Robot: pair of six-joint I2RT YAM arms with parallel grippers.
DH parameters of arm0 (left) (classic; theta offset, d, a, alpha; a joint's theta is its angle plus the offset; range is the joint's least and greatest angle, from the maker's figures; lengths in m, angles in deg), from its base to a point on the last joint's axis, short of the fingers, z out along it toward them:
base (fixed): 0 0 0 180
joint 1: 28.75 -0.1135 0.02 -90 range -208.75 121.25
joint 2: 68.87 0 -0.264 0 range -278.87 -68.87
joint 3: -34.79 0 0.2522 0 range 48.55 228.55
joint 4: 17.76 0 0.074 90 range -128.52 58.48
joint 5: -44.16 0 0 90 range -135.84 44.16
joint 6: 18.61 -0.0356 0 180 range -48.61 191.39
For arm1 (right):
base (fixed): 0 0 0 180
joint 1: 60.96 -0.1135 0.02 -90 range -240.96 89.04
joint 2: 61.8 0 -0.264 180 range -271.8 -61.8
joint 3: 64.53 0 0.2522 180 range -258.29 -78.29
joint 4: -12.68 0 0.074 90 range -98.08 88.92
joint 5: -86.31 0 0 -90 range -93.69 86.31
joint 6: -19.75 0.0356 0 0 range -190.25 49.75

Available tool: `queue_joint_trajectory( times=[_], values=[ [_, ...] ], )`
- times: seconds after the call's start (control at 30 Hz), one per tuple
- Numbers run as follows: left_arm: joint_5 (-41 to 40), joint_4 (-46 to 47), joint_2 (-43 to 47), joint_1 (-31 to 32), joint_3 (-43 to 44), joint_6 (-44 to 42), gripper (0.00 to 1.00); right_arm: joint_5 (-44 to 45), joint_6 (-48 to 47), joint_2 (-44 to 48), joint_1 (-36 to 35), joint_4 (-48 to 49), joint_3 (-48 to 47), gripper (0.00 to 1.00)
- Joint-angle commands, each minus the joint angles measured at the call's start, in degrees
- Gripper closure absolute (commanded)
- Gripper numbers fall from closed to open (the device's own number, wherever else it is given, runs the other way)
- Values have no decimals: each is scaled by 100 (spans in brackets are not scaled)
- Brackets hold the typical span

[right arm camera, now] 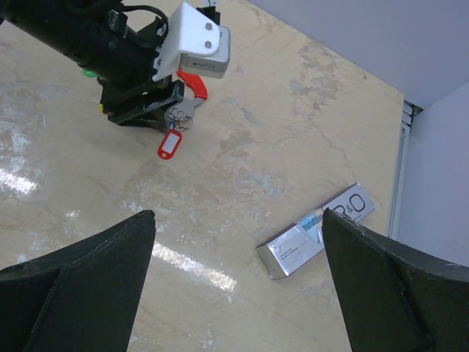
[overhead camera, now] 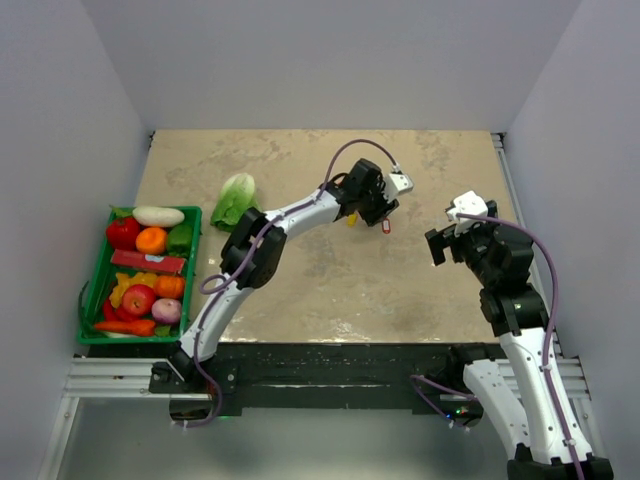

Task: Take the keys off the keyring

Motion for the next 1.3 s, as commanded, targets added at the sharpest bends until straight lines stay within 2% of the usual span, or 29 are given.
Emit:
queue_joint_trajectory(
  times=[0.0,0.3,0.6,0.9,1.27],
  values=[
    [-667,403,-1,26,261,109,50,65,76,-5,11,238,36,1],
    [-1494,544,-115,35,401,215,54,39,93,-40,11,238,27,1],
    [-1301,394,-177,70,463,258,55,21,93,-31,11,229,27,1],
    [-1344,517,148,61,261,478,55,30,85,-22,11,238,36,1],
    [-808,315,298,61,200,795,55,30,85,4,11,229,44,1]
  ],
)
